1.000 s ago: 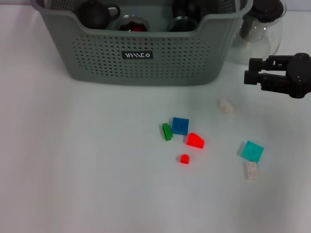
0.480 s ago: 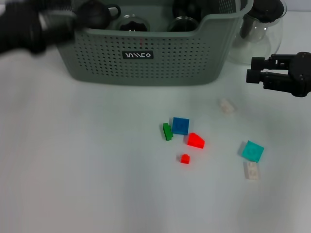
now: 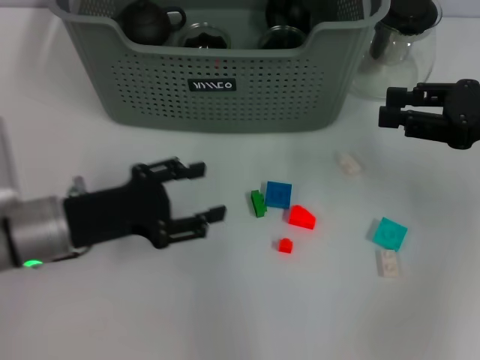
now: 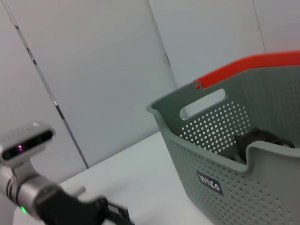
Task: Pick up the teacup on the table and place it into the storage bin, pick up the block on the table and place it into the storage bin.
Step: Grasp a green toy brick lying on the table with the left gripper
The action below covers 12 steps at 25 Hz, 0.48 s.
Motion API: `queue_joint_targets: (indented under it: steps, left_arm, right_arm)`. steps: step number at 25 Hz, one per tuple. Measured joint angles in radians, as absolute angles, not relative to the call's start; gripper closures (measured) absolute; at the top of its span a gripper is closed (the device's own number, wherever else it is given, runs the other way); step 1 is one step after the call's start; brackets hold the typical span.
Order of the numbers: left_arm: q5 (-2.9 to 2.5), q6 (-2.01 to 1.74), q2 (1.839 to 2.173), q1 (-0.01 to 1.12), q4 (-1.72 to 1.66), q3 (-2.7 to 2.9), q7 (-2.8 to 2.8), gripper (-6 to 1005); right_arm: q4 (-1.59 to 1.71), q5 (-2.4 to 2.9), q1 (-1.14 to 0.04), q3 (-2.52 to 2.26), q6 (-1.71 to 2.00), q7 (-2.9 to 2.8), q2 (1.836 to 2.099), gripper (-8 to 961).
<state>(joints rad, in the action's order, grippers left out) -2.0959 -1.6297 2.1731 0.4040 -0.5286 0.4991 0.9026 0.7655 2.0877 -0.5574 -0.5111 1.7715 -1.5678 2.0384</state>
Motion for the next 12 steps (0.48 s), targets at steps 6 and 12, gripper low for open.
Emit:
queue_joint_targets:
  steps: [6,12]
  left_arm:
    - [-2.099,-1.450,2.173,0.465,-0.340,0.537,0.749,281]
    - [-2.096,-1.350,2.175,0.517,-0.270,0.559,0.737,281]
  right_arm:
    - [0.738,2.044,-0.536,-0.504,1.801,-1.378,2.047,463]
    - [0.716,1.981,-0.497,-0.491,1.811,-1.258,2.044,463]
